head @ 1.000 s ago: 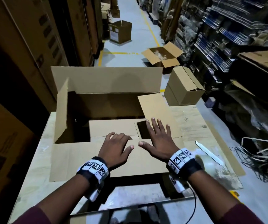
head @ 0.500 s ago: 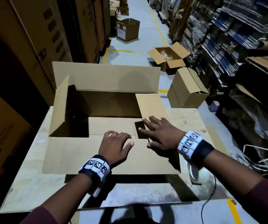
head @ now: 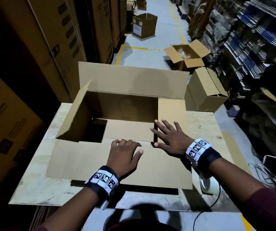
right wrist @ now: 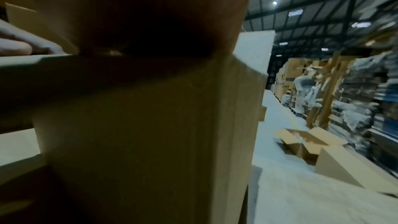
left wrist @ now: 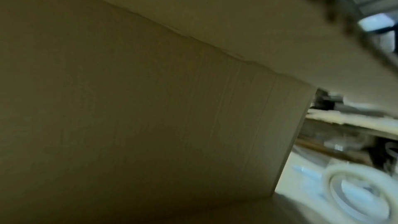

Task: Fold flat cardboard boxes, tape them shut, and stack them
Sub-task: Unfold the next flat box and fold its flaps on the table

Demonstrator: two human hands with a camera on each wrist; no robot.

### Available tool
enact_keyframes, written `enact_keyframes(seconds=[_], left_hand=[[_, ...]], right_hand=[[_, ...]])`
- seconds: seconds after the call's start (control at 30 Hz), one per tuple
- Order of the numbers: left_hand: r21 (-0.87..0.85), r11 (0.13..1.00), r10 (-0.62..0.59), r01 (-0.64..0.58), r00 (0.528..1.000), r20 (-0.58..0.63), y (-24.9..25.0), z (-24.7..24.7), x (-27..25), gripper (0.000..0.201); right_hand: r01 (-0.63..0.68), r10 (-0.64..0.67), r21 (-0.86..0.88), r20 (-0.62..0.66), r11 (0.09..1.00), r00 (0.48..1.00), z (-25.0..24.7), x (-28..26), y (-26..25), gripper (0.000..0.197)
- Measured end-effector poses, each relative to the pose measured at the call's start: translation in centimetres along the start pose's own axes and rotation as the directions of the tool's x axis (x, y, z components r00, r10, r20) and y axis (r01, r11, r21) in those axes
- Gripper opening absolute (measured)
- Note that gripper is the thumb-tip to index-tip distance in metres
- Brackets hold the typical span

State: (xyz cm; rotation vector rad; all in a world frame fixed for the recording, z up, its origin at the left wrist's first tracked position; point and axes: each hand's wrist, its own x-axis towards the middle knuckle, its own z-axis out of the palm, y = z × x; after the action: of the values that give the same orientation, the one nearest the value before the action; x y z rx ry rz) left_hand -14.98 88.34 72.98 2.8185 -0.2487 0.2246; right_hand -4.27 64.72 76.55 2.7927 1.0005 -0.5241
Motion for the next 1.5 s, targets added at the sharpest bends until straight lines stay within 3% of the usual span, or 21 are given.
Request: enact_keyframes(seconds=[0.1, 0.2, 0.33, 0.4, 0.5, 0.57, 0.63, 0.7, 0.77, 0.83, 0.9, 1.0, 1.07, 1.17, 1.23, 1.33, 1.4, 1.5], left_hand=[[0.02, 1.0, 0.011, -0.011, 1.0, 0.001, 0.1, 0.0, 0.0, 0.035], [-0.007, 1.0, 0.02, -0.02, 1.0, 0.001, 0.0, -0.1, 0.4, 0.037], [-0.268, 0.962, 0.05, -0.052, 0.999, -0.012, -1.4, -1.5, 1.3, 0.039], [-0.368, 0.928, 0.023, -0.055, 0.995, -0.093, -2.4, -3.4, 1.0, 0.038], [-0.364, 0.93, -0.05, -0.062, 0.956, -0.29, -4.8, -7.3, -0.6, 0.038], [-0.299, 0.954, -0.1, -0.028, 0.908, -0.407, -6.9, -9.6, -2.2, 0.048], [-0.229, 0.97, -0.181, 0.081, 0.87, -0.459, -9.5, -10.9, -3.2, 0.066], [-0.152, 0.965, -0.254, 0.212, 0.895, -0.367, -12.1, -10.6, -3.5, 0.083], [-0.068, 0.972, -0.23, 0.225, 0.971, -0.066, -13.9, -9.9, -3.0, 0.097], [0.075, 0.979, -0.204, 0.191, 0.946, 0.251, -14.4, -9.0, -2.7, 0.097], [0.173, 0.973, -0.205, 0.151, 0.911, 0.357, -14.4, -8.5, -2.5, 0.085], [0.159, 0.978, -0.186, 0.137, 0.918, 0.351, -14.4, -8.6, -2.2, 0.08], [0.08, 0.989, -0.144, 0.122, 0.898, 0.415, -14.7, -9.6, -2.1, 0.084], [-0.177, 0.983, 0.055, 0.043, 0.855, 0.516, -14.9, -13.1, -2.3, 0.093], [-0.283, 0.957, 0.201, -0.064, 0.849, 0.488, -14.9, -16.0, -2.3, 0.081], [-0.073, 0.956, 0.291, -0.283, 0.902, 0.32, -15.0, -19.0, -1.2, 0.072], [0.075, 0.938, 0.318, -0.339, 0.927, 0.2, -15.4, -19.2, 0.3, 0.073], [0.181, 0.932, 0.299, -0.313, 0.949, 0.101, -15.6, -18.1, 2.5, 0.074]], right_hand=[[-0.024, 0.025, 0.027, -0.026, 0.999, 0.999, 0.7, -0.4, 0.0, 0.097], [-0.039, 0.044, 0.06, -0.088, 0.997, 0.995, 0.3, -0.5, 0.0, 0.091], [-0.067, 0.079, 0.139, -0.083, 0.988, 0.993, -1.5, -1.4, -0.5, 0.082], [-0.059, 0.076, 0.192, -0.085, 0.98, 0.993, -2.9, -2.4, -0.6, 0.085], [-0.08, 0.09, 0.251, -0.03, 0.965, 0.995, -4.5, -5.1, -0.9, 0.087], [-0.093, 0.098, 0.223, -0.01, 0.97, 0.995, -5.4, -6.9, -1.8, 0.101], [-0.083, 0.099, 0.264, -0.048, 0.961, 0.994, -5.7, -7.5, -3.6, 0.113], [-0.041, 0.072, 0.285, -0.102, 0.958, 0.992, -5.5, -6.7, -6.4, 0.113], [-0.017, 0.05, 0.263, -0.119, 0.965, 0.992, -5.0, -5.4, -9.5, 0.112], [-0.02, 0.043, 0.24, -0.089, 0.97, 0.995, -3.9, -4.3, -12.7, 0.118], [-0.073, 0.075, 0.19, -0.004, 0.979, 0.997, -2.3, -3.6, -15.4, 0.126], [-0.145, 0.144, 0.136, 0.015, 0.98, 0.989, -0.5, -3.6, -17.7, 0.124], [-0.109, 0.127, 0.126, -0.143, 0.986, 0.982, -0.4, -4.6, -17.9, 0.103], [-0.087, 0.121, 0.095, -0.446, 0.992, 0.887, -1.5, -6.4, -16.8, 0.061], [-0.11, 0.135, 0.079, -0.494, 0.991, 0.859, -3.4, -7.1, -16.1, 0.038], [-0.142, 0.177, 0.108, -0.497, 0.984, 0.849, -6.6, -6.8, -14.6, 0.018], [-0.133, 0.18, 0.125, -0.543, 0.983, 0.82, -7.8, -5.8, -13.5, 0.028], [-0.168, 0.256, 0.203, -0.573, 0.965, 0.779, -8.4, -3.8, -12.0, 0.048]])
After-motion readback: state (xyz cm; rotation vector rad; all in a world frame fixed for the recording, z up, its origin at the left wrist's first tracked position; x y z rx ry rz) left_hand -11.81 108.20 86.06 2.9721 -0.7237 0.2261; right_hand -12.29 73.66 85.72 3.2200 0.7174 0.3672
